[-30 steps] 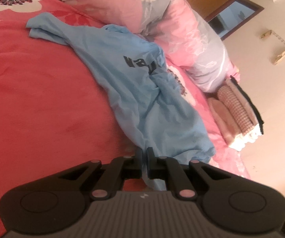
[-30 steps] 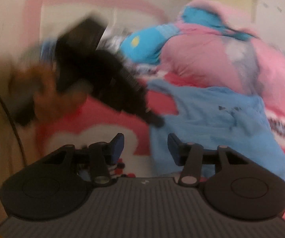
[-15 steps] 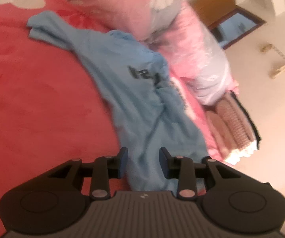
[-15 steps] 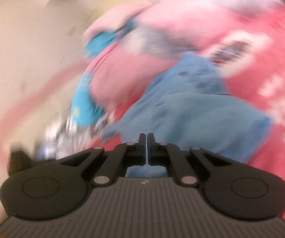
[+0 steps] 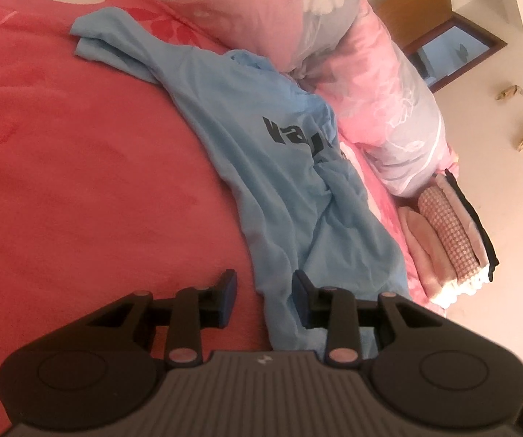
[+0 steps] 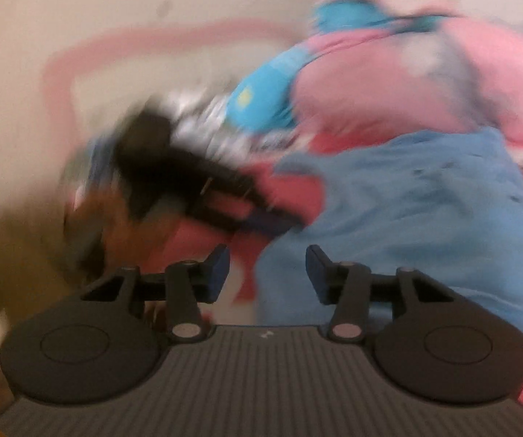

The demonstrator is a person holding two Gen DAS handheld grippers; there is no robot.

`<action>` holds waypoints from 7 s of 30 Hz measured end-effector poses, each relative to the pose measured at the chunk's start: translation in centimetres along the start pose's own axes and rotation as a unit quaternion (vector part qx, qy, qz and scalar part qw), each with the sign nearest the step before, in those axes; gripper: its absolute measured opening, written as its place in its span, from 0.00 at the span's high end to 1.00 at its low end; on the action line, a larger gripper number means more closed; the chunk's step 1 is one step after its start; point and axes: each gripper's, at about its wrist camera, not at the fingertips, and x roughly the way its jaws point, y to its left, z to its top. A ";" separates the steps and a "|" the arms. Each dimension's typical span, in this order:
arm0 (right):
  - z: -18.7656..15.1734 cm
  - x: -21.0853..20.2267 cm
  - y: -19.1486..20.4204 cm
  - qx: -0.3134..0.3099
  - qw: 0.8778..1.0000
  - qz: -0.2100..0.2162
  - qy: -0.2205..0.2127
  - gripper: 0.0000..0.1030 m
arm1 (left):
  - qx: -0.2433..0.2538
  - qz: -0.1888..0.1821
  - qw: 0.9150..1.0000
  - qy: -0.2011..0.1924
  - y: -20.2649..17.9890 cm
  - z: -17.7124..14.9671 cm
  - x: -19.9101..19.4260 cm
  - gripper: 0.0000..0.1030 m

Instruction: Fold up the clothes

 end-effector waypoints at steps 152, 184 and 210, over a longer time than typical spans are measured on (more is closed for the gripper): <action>12.1 8.6 -42.6 0.299 0.854 -0.425 0.003 0.87 | 0.282 0.119 0.951 -0.034 -1.7 0.6 1.3 0.38; -1.1 -7.0 -10.0 0.412 0.888 -0.205 0.008 0.96 | 0.241 0.136 0.959 -0.058 -0.2 0.1 -2.3 0.37; -2.8 -6.8 -12.9 0.368 0.896 -0.248 -0.005 0.99 | 0.083 0.110 0.981 -0.135 5.0 -5.5 -14.5 0.37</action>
